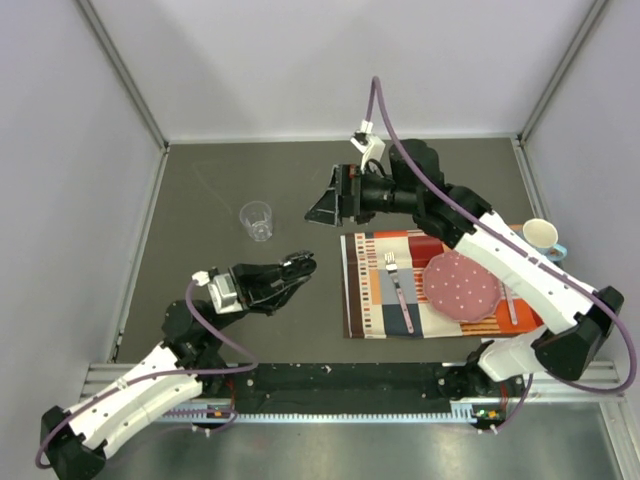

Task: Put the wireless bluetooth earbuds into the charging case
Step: Close the charging case, then place the charging case at the center of the board.

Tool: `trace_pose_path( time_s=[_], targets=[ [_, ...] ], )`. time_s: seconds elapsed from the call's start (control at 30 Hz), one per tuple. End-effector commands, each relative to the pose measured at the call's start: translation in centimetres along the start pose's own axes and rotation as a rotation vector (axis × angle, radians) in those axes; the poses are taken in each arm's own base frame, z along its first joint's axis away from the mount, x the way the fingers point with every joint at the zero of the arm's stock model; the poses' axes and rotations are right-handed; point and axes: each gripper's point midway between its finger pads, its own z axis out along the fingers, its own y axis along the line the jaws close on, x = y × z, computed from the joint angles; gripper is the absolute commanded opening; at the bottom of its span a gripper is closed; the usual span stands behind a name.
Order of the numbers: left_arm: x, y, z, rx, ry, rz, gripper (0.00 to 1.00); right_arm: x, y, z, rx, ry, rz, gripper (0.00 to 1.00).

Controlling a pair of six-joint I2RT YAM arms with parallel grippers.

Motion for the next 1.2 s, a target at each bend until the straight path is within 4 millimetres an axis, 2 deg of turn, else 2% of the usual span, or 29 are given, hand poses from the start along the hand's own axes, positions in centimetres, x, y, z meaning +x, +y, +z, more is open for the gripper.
trace_pose_path(
  time_s=[0.0,0.2,0.43,0.53,0.6,0.77,0.8,0.9,0.93,0.97,1.03,1.07,1.1,1.17],
  targets=[
    [-1.7,-0.6,0.9,0.048,-0.038,0.024,0.0,-0.8,3.9,-0.5,-0.122,0.008,-0.08,0.99],
    [-1.5,-0.4,1.3,0.051,-0.039,0.022,0.0,0.9,3.7,0.0,-0.088,0.05,-0.156,0.99],
    [-2.0,-0.4,1.5,0.053,-0.05,0.026,0.0,3.8,1.4,0.3,-0.013,0.126,-0.206,0.99],
    [-2.0,-0.1,1.4,0.033,-0.052,0.026,0.0,5.3,1.8,-0.3,-0.051,0.161,-0.25,0.99],
    [-2.0,0.2,1.4,0.018,-0.054,0.025,0.0,5.6,2.4,-1.2,-0.074,0.153,-0.3,0.99],
    [-1.7,0.9,1.2,-0.03,-0.048,0.008,0.0,7.4,1.9,-2.4,-0.048,0.138,-0.366,0.99],
    [-1.6,1.0,1.2,-0.036,-0.044,0.006,0.0,7.3,2.1,-2.5,-0.055,0.121,-0.373,0.99],
    [-1.0,1.9,1.2,-0.094,-0.014,-0.029,0.0,5.9,-0.4,-3.1,0.103,0.014,-0.311,0.99],
    [-0.4,2.5,1.1,-0.134,0.008,-0.074,0.0,4.7,-2.9,-3.5,0.245,-0.062,-0.292,0.99],
    [1.7,3.2,0.7,-0.189,0.098,-0.114,0.0,4.2,-4.0,-3.9,0.309,-0.1,-0.253,0.99],
    [3.4,5.3,0.2,-0.334,0.201,-0.194,0.0,4.0,-6.7,-4.6,0.409,-0.131,-0.191,0.99],
    [6.1,5.7,-1.0,-0.396,0.32,-0.234,0.0,3.9,-6.9,-4.9,0.405,-0.146,-0.117,0.99],
    [7.0,7.0,-1.6,-0.485,0.362,-0.247,0.0,4.0,-8.2,-5.1,0.415,-0.141,-0.058,0.99],
    [9.1,7.1,-2.5,-0.549,0.441,-0.326,0.0,4.0,-8.9,-5.6,0.421,-0.162,0.03,0.99]
  ],
)
